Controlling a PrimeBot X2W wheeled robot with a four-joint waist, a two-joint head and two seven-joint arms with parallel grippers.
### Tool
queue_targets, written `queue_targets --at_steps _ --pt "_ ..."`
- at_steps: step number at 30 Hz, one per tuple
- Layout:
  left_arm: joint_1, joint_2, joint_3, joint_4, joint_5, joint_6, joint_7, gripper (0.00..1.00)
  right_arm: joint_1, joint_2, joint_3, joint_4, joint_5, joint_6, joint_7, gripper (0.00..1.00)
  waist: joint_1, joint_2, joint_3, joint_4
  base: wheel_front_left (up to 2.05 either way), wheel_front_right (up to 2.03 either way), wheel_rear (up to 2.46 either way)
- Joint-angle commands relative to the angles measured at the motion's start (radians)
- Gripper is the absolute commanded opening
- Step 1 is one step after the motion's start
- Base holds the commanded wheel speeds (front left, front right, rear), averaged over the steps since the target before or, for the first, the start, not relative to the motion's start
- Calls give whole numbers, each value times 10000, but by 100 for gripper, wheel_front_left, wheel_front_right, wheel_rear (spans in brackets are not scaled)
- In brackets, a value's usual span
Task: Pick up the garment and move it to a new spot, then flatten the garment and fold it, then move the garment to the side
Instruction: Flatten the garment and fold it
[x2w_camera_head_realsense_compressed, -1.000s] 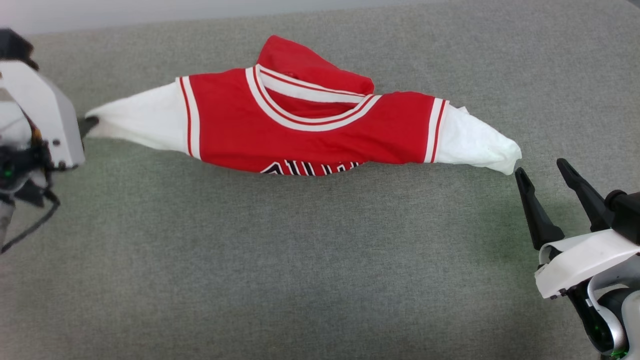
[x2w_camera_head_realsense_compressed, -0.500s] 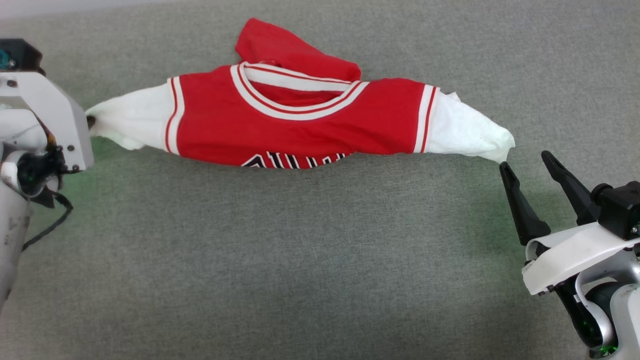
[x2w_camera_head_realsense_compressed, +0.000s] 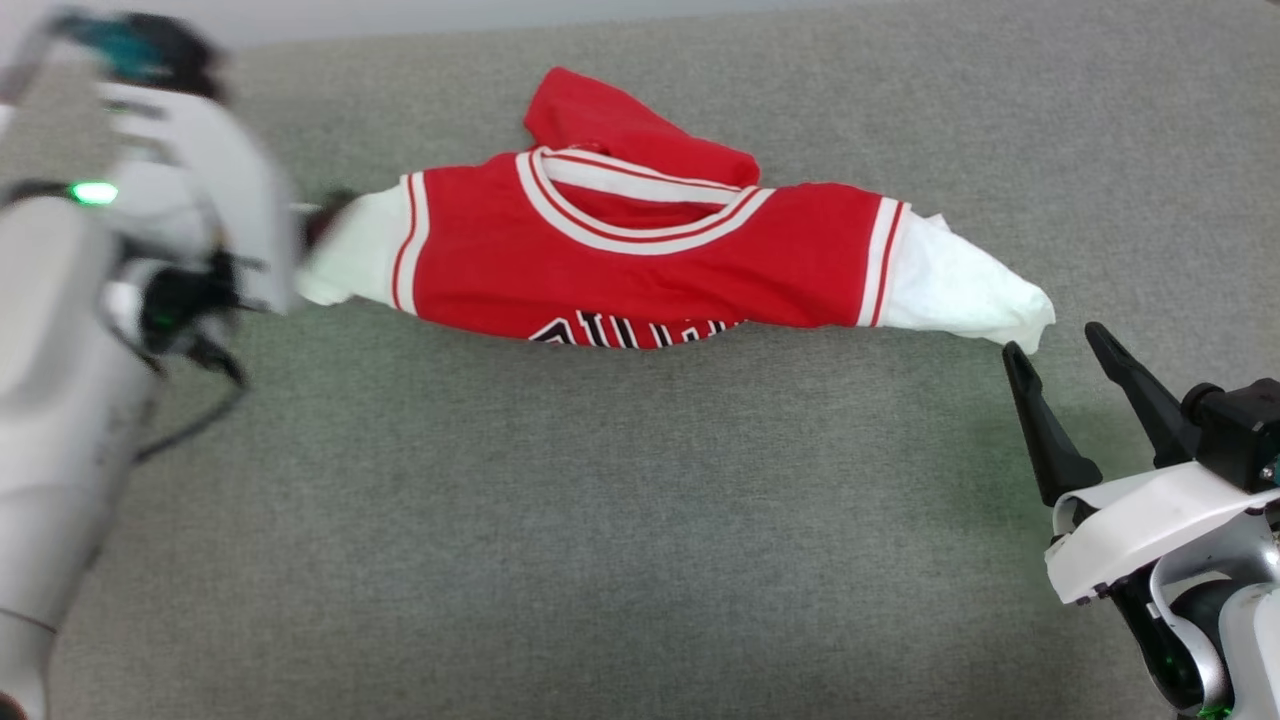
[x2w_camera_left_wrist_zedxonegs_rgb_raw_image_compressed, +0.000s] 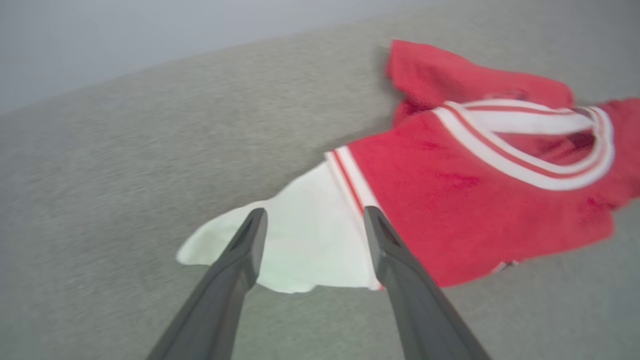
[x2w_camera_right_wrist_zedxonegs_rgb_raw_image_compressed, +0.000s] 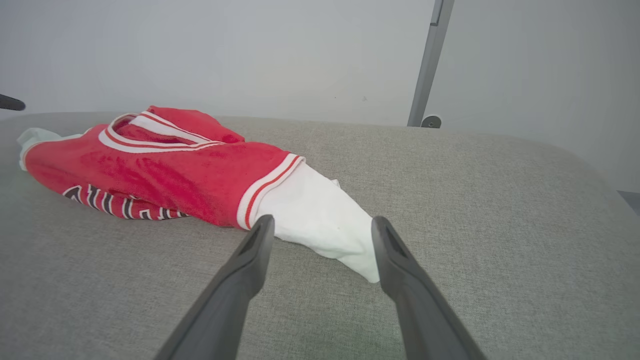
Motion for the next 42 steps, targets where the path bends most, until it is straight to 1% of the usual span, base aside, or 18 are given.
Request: queue_targets --at_steps 1,3,5,9,14,17,22,23,24,25,26,33,37,42 --pt "199 -17 -196 -359 -188 -43 193 100 57 24 3 4 32 -14 15 100 0 0 -123 141 0 0 0" --pt "297 47 -530 -1170 -555 -33 583 100 31 55 45 -3 49 -14 2 100 0 0 -64 153 0 0 0" --pt "397 -21 -821 -1821 -792 -38 852 100 -14 92 102 17 75 -14 -27 100 0 0 23 127 0 0 0" --pt "352 -75 -1191 -2500 -1006 -38 1110 100 -161 163 246 19 84 -14 -81 100 0 0 279 -49 0 0 0" --pt "73 -298 -1449 -2388 -924 -40 1155 100 -269 241 286 101 102 -14 -186 100 0 0 554 -354 0 0 0" --pt "-65 -272 -1731 -2180 -754 -41 1308 100 -362 292 316 130 98 -14 -289 100 0 0 651 -550 0 0 0" --pt "-91 -194 -2095 -1927 -871 -41 1489 100 -380 369 331 218 94 -14 -390 100 0 0 726 -758 0 0 0" --pt "-93 -173 -2158 -1903 -905 -41 1496 68 -374 378 342 237 90 -14 -410 100 0 0 736 -780 0 0 0" --pt "-124 -145 -2203 -1867 -921 -42 1431 44 -381 393 350 253 88 -14 -430 100 0 0 751 -799 0 0 0" --pt "-148 -136 -2242 -1825 -937 -40 1387 26 -392 402 353 271 83 -14 -455 100 0 0 760 -809 0 0 0" --pt "-152 -138 -2287 -1793 -958 -42 1369 0 -402 412 353 290 78 -14 -465 100 0 0 762 -812 0 0 0" --pt "-513 -195 -2404 -1710 -1179 -42 985 0 -461 462 412 437 77 -14 -525 100 0 0 734 -773 0 0 0" --pt "-1117 -312 -2051 -1582 -1327 -36 669 0 -521 490 472 480 98 -14 -558 100 0 0 747 -783 0 0 0" --pt "-2018 -583 -1841 -944 -1036 118 275 0 -640 564 703 562 185 -14 -654 100 0 0 951 -999 0 0 0"
